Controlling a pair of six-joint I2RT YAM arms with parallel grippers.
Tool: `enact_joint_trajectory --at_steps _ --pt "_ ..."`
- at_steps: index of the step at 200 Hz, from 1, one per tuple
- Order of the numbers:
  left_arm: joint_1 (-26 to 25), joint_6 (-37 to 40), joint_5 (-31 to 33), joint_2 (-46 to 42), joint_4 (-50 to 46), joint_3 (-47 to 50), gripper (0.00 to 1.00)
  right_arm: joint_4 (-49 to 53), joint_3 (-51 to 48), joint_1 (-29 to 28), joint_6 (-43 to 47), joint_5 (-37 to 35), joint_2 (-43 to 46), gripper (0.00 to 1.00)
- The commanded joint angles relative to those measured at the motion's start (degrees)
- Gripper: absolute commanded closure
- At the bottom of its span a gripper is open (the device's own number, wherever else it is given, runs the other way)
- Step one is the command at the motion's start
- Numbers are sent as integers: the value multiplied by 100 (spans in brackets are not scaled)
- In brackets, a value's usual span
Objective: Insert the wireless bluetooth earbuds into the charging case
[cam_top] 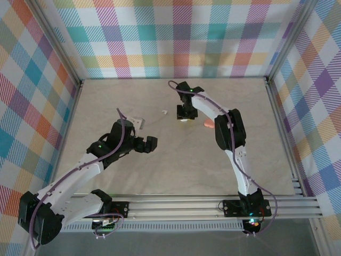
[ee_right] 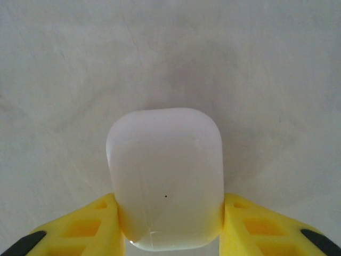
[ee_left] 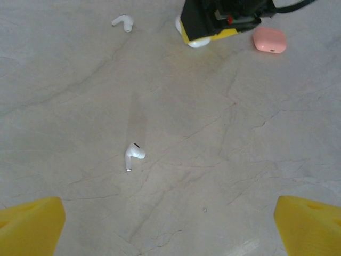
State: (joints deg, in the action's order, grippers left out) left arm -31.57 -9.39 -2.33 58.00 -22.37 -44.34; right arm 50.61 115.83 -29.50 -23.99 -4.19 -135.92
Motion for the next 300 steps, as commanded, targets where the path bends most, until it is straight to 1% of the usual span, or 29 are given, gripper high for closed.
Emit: enact_joint_trajectory --at_steps 1,23,50,68,78,86,110,132,148,167,182,200,228,275,300 --pt "46 -72 -143 -190 17 182 0 -315 -1059 -30 -476 309 818 69" --pt "46 -105 -400 -376 195 339 0 -714 -2358 -47 -861 441 1709 68" --pt "47 -151 -467 -489 223 430 0 -1084 -3804 -117 -1414 732 2501 66" --pt "46 -215 -529 -496 246 443 0 -1245 -4501 -194 -1662 969 2734 60" --pt "46 -262 -577 -490 295 459 0 -1254 -4655 -238 -1714 1084 2770 54" --pt "46 -304 -613 -483 331 476 0 -1248 -4710 -260 -1723 1189 2800 48" --pt "46 -378 -697 -405 341 453 0 -1145 -4646 -267 -1656 1434 3083 37" --pt "46 -448 -721 -323 300 448 0 -922 -4463 -212 -1495 1536 3332 30" --pt "45 -530 -762 -278 370 491 0 -856 -4453 -137 -1387 1663 3337 30" --pt "37 -616 -794 -245 500 555 0 -860 -4561 -127 -1309 1611 3241 30" --pt "37 -665 -806 -236 509 560 0 -1014 -4755 -135 -1357 1657 3229 30" --pt "37 -665 -815 -245 471 567 0 -1179 -4910 -182 -1433 1735 3208 30" --pt "37 -664 -806 -320 453 610 0 -1430 -4869 -338 -1417 1709 3109 31" --pt "37 -685 -781 -484 384 658 0 -1798 -4382 -648 -1272 1789 2807 32" --pt "37 -705 -747 -568 348 698 0 -1820 -4017 -704 -1149 1906 2650 33"
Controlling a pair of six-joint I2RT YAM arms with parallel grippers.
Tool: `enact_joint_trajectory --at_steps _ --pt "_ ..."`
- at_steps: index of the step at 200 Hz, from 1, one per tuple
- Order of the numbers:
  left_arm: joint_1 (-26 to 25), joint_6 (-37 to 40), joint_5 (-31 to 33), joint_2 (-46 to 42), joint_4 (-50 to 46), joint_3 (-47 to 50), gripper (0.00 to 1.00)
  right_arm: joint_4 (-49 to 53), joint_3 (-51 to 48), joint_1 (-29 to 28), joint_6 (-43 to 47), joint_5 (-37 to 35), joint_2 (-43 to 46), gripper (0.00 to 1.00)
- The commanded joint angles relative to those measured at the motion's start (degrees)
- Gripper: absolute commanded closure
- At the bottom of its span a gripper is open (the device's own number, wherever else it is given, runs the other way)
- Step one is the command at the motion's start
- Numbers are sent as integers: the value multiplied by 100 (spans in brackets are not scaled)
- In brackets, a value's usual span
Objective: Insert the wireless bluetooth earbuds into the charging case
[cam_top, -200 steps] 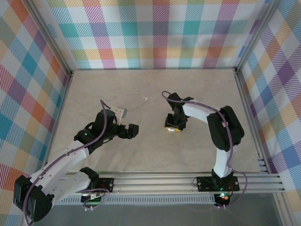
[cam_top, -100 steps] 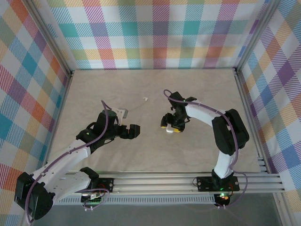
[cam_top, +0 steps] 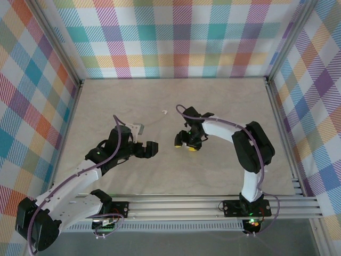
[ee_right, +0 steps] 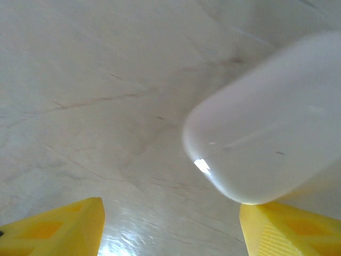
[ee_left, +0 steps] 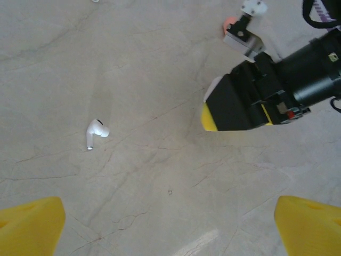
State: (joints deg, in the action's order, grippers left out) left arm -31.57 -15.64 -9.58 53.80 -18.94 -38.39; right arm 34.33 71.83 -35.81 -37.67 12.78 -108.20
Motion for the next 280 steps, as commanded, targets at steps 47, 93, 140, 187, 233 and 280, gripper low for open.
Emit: enact_joint_trajectory --at_steps 47,93,140,187,233,280 --pt "37 -72 40 -254 -48 148 0 253 493 -76 698 133 544 36" --pt "37 -71 17 -142 57 131 0 2284 1231 39 563 -1553 239 28" --pt "37 23 -84 30 97 10 0 1490 826 49 -377 -1498 -178 26" --pt "37 404 -102 220 -226 -239 0 1284 1271 -13 -680 -1513 -830 25" --pt "37 472 -184 282 -120 -106 0 1495 1599 -13 -659 -1737 -1234 26" --pt "37 534 -151 297 -57 16 0 1582 1759 -30 -555 -1748 -1444 29"
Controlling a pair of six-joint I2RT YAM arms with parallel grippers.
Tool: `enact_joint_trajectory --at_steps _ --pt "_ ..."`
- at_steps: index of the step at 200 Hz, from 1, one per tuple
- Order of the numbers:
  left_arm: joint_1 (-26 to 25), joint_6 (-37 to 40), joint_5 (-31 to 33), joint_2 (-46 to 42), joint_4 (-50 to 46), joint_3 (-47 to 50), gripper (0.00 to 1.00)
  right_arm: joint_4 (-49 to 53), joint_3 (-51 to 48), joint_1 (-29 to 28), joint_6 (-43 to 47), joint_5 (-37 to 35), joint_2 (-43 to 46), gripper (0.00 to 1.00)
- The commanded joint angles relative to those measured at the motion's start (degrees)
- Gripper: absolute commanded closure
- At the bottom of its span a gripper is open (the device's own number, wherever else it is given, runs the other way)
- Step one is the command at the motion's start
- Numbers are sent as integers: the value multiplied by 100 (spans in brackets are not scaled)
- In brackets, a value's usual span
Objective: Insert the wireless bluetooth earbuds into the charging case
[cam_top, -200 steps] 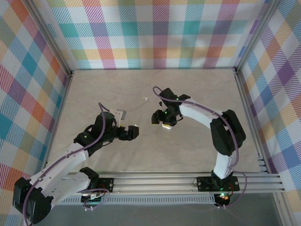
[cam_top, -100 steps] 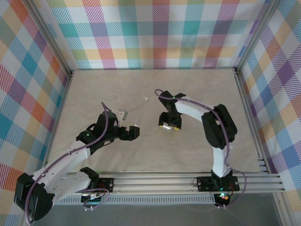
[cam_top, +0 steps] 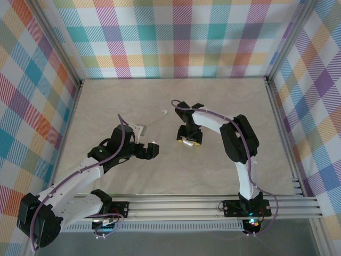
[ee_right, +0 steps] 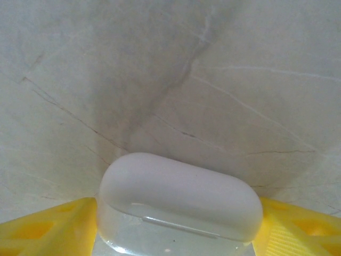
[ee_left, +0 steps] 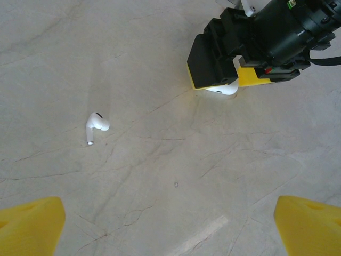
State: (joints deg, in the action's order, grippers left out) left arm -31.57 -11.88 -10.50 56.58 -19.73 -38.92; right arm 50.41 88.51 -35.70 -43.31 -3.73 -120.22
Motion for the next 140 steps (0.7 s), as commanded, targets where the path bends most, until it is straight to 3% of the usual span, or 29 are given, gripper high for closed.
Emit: enact_joint_trajectory --at_steps 1,44,80,118,140 --pt "37 159 -58 20 21 68 0 -29 94 -41 12 -100 -244 29" --pt "46 23 151 -349 328 373 0 13 239 -42 293 -104 -342 41" --pt "55 238 -608 -754 1151 784 0 -372 -92 -42 453 61 242 47" --pt "25 -43 -1138 -984 2785 1347 4 -785 -597 -38 -54 787 1253 50" --pt "-332 -252 -961 -695 3699 1322 7 -1132 -921 -41 -413 1134 1978 52"
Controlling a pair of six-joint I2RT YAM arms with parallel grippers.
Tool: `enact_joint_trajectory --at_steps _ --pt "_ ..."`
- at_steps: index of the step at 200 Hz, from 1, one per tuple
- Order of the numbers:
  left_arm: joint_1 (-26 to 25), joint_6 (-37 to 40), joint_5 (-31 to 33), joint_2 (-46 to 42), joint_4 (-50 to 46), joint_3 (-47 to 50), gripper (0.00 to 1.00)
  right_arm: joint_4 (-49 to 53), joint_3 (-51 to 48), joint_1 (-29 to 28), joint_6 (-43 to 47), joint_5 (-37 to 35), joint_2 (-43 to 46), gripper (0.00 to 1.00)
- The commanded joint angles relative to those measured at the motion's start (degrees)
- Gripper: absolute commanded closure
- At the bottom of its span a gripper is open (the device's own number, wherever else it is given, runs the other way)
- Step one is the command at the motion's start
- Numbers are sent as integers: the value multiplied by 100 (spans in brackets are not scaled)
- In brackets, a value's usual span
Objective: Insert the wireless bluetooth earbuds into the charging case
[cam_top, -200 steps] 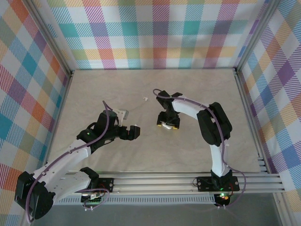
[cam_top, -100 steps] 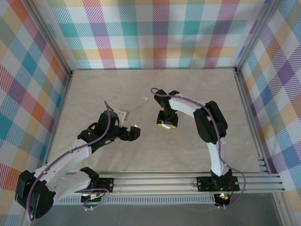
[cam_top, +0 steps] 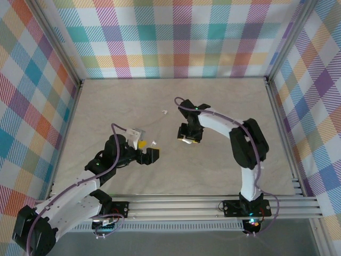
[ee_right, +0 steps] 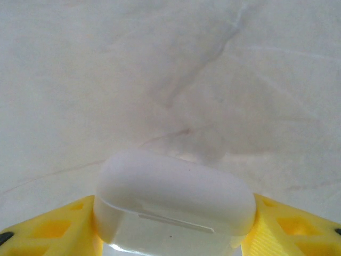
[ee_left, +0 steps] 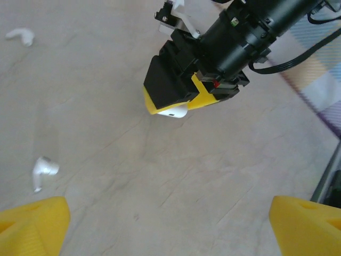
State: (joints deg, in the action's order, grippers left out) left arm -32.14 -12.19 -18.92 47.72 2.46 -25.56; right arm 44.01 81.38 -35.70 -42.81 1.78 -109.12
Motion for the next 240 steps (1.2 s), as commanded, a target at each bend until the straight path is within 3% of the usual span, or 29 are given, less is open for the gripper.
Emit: enact_joint_trajectory --at_steps 1,32,66,123,240 --pt "-302 -222 -90 209 1492 -34 7 -495 -218 -37 -473 585 893 53" --pt "-846 -469 507 847 1919 -474 12 -583 -268 -42 -706 658 1748 53" --pt "-964 -1256 750 1422 3398 -356 19 -887 -502 -46 -1089 957 2421 53" --pt "-1264 -1478 870 2504 5275 -612 26 -1096 -761 -63 -1368 1042 3043 53" --pt "-1416 -1682 670 3677 5932 -1323 44 -1166 -825 -60 -1524 1188 3389 53"
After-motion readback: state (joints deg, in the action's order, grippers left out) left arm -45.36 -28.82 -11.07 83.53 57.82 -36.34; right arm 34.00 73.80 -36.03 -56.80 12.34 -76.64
